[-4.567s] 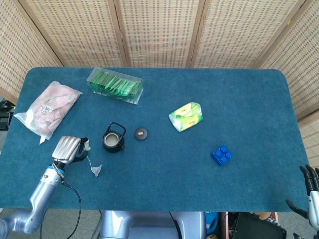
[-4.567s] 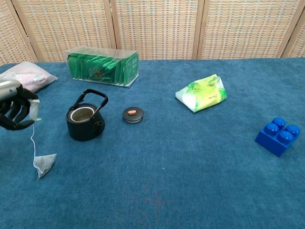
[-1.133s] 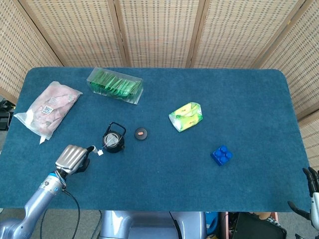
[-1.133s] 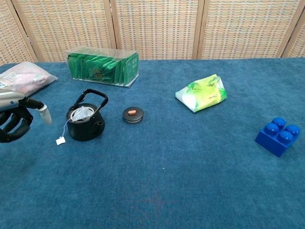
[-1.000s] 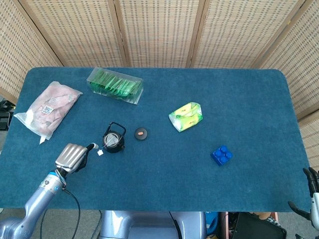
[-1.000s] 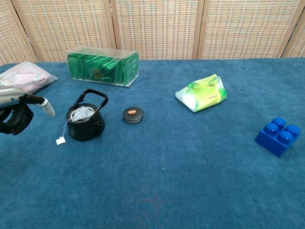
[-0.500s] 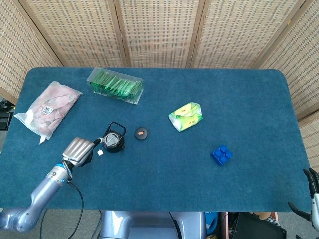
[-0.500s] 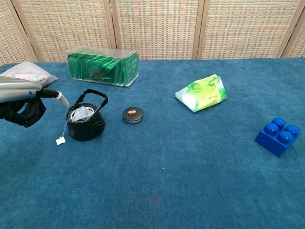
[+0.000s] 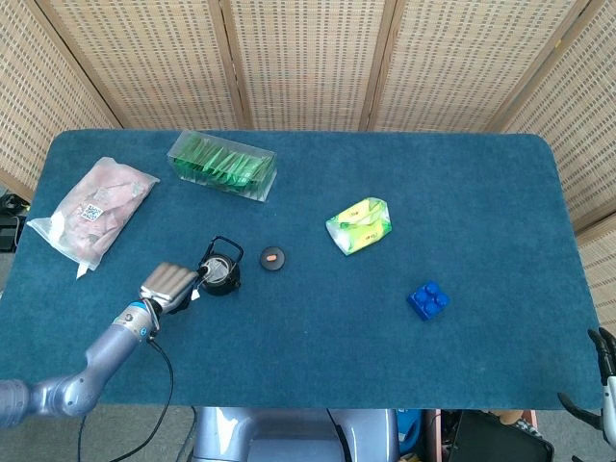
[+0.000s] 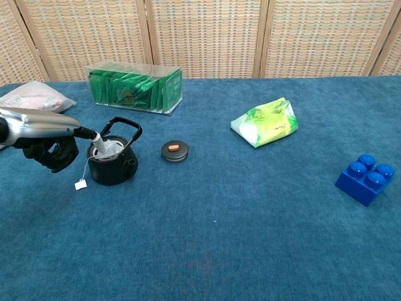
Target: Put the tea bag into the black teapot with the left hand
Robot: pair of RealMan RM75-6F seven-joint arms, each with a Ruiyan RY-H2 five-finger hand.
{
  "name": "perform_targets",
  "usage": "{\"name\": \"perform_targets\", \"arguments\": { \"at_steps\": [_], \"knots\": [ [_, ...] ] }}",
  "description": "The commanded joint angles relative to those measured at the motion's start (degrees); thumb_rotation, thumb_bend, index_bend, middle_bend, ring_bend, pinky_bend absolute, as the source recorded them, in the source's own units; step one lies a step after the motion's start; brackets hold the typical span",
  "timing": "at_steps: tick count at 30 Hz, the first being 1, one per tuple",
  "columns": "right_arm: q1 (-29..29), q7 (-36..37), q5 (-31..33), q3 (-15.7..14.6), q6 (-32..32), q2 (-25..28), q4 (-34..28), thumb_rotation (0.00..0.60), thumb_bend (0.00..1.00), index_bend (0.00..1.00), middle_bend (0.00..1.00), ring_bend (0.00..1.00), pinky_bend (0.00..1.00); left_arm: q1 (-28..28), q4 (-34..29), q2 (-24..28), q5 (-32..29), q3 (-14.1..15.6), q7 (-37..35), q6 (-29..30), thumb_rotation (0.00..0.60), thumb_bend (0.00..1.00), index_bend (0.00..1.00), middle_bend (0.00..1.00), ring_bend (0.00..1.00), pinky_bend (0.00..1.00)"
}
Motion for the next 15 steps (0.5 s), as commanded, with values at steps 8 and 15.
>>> {"name": "perform_targets", "arguments": {
  "at_steps": [8,15],
  "knots": [
    [0.0,0.0,0.0,0.0,0.0,0.0,0.0,0.6,0.02,0.11,0.14,0.0,0.06,-3.5,1.0,-1.3,-4.7,2.5,0.5,-0.4,0.6,1.0,0.18,0.67,0.64,0.71],
    [0.2,-0.1,-0.1,0.2,-0.2,0.1,-0.2,0.6,0.02,0.11,0.14,0.0,0.06,-1.5,-1.6,0.5,0.6,2.4,-3.8,2.9,0.6,1.0,0.18,0.67,0.64,0.71]
  ]
}}
